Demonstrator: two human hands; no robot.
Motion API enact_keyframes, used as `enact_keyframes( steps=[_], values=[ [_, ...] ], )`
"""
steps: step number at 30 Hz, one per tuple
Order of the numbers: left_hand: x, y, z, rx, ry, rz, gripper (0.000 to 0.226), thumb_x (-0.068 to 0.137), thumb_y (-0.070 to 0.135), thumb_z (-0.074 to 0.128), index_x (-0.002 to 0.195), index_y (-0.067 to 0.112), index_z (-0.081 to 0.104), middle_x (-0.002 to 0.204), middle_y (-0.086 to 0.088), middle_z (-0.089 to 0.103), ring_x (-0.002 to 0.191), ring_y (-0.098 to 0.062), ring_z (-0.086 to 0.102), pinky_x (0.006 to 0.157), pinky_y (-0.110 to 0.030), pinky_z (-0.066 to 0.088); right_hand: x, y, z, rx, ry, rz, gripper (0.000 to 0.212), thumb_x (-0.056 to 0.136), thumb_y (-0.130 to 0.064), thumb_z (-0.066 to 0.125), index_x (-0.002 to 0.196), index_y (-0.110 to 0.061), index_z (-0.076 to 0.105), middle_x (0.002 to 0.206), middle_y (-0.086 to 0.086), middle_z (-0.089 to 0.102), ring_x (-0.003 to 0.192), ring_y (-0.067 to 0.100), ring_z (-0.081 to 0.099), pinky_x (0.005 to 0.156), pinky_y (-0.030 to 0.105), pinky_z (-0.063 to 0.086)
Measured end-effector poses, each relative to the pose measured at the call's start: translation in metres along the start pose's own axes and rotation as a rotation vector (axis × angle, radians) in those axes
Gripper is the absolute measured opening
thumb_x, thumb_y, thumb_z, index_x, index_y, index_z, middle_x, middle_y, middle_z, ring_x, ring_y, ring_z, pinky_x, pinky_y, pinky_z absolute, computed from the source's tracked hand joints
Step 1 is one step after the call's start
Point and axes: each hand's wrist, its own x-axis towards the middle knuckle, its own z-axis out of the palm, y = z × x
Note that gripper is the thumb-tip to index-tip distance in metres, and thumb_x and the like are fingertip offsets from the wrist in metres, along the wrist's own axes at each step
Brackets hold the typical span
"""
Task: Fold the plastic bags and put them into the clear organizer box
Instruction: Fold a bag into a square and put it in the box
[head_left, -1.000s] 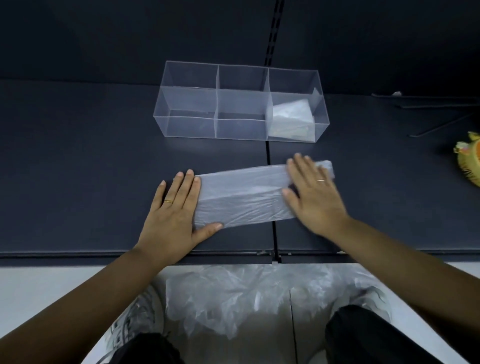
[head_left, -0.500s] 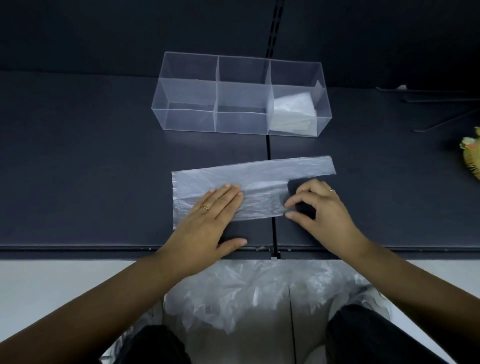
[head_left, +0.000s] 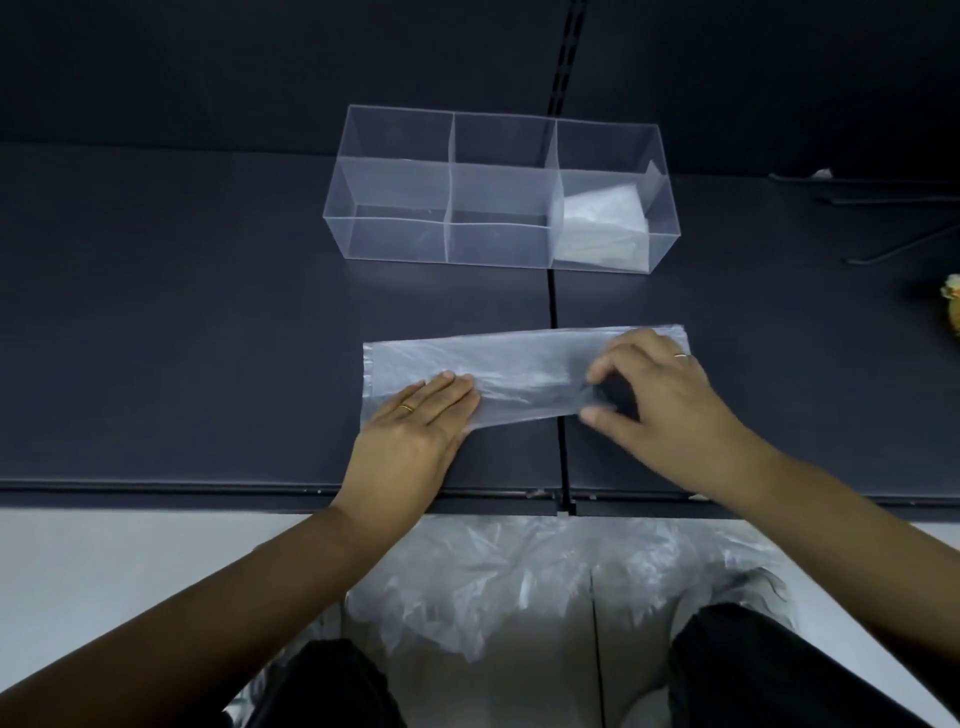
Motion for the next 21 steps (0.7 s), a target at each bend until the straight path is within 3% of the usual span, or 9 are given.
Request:
enact_keyframes(
  steps=[2,4,6,9,12,14,17,21],
  values=[
    [0.0,0.002,-0.002,0.015,-0.001,0.004,0.03,0.08,0.006,0.074,0.11,0.004,0.071,0.118,-0.01,0.068,0.11,-0.027,0.065,0.095,-0.046,0.051,-0.003,-0.018,0.01,-0.125,0.018,-0.127,0.066,0.07,-0.061,0.064,0.124,-0.024,0.053,0.136,-0.005,0.043,0.129,0.015,0.032,0.11,0.031,0.014],
    [0.002,0.005,-0.005,0.022,-0.009,-0.009,0.024,0.088,0.015,0.064,0.108,0.006,0.073,0.116,-0.008,0.069,0.109,-0.025,0.065,0.094,-0.044,0.052,-0.004,-0.034,0.027,-0.208,-0.028,-0.218,0.076,0.067,-0.058,0.071,0.131,-0.021,0.051,0.142,-0.003,0.044,0.134,0.016,0.033,0.114,0.035,0.004],
    [0.004,0.008,-0.01,0.032,-0.034,-0.024,0.028,0.092,0.022,0.053,0.105,0.009,0.074,0.114,-0.004,0.07,0.108,-0.021,0.066,0.096,-0.044,0.05,-0.001,-0.038,0.041,-0.215,0.01,-0.23,0.052,0.073,-0.037,0.078,0.119,-0.019,0.063,0.131,-0.003,0.056,0.126,0.019,0.048,0.114,0.037,0.011],
    [0.005,0.003,-0.018,0.0,-0.066,-0.027,0.023,0.088,0.02,0.058,0.1,0.012,0.076,0.111,-0.002,0.072,0.106,-0.02,0.067,0.096,-0.047,0.048,0.007,-0.025,0.039,-0.044,0.161,-0.189,0.009,0.078,-0.011,0.075,0.085,-0.015,0.073,0.103,-0.006,0.071,0.098,0.022,0.065,0.1,0.037,0.038],
    [0.004,-0.016,-0.03,-0.239,-0.074,-0.159,0.019,0.088,0.017,0.06,0.097,0.012,0.077,0.104,0.0,0.074,0.101,-0.015,0.068,0.093,-0.032,0.051,0.012,-0.008,0.026,0.289,0.101,-0.022,0.011,0.086,-0.011,0.069,0.082,-0.022,0.072,0.098,-0.014,0.071,0.091,0.005,0.064,0.086,0.014,0.044],
    [0.005,-0.03,-0.04,-0.456,-0.084,-0.404,0.013,0.09,0.022,0.065,0.091,0.016,0.077,0.093,0.007,0.075,0.09,-0.004,0.066,0.083,-0.019,0.048,0.017,0.0,0.02,0.451,0.046,0.105,0.017,0.088,-0.017,0.067,0.078,-0.031,0.068,0.09,-0.021,0.071,0.082,-0.01,0.061,0.075,0.002,0.039],
    [0.008,-0.049,-0.044,-0.662,-0.131,-0.736,0.007,0.086,0.031,0.07,0.082,0.029,0.076,0.079,0.026,0.071,0.076,0.013,0.063,0.066,-0.001,0.042,0.029,0.01,0.019,0.633,0.084,0.26,0.014,0.087,-0.02,0.069,0.074,-0.026,0.07,0.078,-0.016,0.071,0.073,-0.01,0.062,0.071,0.002,0.041],
    [0.013,-0.059,-0.043,-0.642,-0.064,-0.873,0.015,0.083,0.033,0.072,0.068,0.033,0.071,0.068,0.024,0.069,0.069,0.012,0.063,0.061,0.001,0.038,0.043,0.014,0.026,0.648,0.161,0.38,0.016,0.083,-0.024,0.074,0.068,-0.024,0.067,0.064,-0.015,0.067,0.057,-0.008,0.058,0.062,0.007,0.043]
  ],
)
